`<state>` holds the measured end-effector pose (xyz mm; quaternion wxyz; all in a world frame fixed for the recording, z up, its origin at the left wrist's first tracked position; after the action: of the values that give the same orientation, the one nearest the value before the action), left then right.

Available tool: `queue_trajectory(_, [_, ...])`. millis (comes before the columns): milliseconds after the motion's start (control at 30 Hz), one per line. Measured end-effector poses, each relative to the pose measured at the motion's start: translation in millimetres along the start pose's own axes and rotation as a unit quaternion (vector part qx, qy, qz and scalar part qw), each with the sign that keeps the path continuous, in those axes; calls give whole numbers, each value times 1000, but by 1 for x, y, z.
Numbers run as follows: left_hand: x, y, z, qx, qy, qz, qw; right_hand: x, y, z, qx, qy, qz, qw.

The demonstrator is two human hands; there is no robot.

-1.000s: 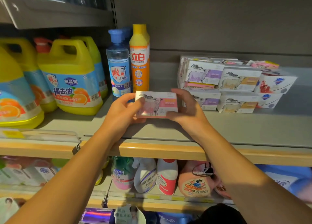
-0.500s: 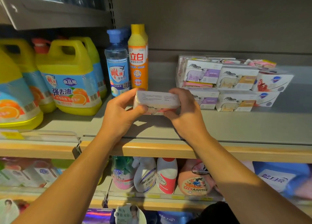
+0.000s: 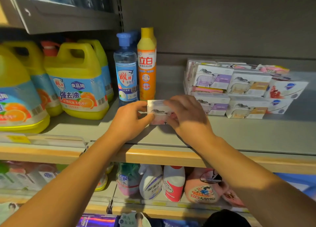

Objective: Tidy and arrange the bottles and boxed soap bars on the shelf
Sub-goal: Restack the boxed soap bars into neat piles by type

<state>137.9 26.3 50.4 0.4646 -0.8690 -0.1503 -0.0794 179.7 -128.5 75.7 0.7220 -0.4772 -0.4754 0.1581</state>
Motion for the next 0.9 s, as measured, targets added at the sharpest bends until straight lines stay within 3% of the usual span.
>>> queue_trajectory(100, [-6,-10,18,95,-24,-1,995,17,18,1,-52,5,61,997])
queue_trajectory(333, [0,-3,26,194,-8,62,979,55,37,-31,-177,77,65,979])
queue_trajectory(533, [2,-3,29,204,9,73,976,96,57,-53,-175,149,89,969])
queue_trajectory(900, [3,0,37,199,-4,60,978,158,97,-99,-147,184,87,968])
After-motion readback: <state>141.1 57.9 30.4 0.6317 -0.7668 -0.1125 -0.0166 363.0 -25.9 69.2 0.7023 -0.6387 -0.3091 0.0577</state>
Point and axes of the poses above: each hand's wrist, its own x-axis towards the middle knuckle, its own y-axis out of the palm, z = x × y, the point moved 9 cm from there along x, towards the middle knuckle, and after that the axes turned 9 degrees about z, right-handed, at the moved point
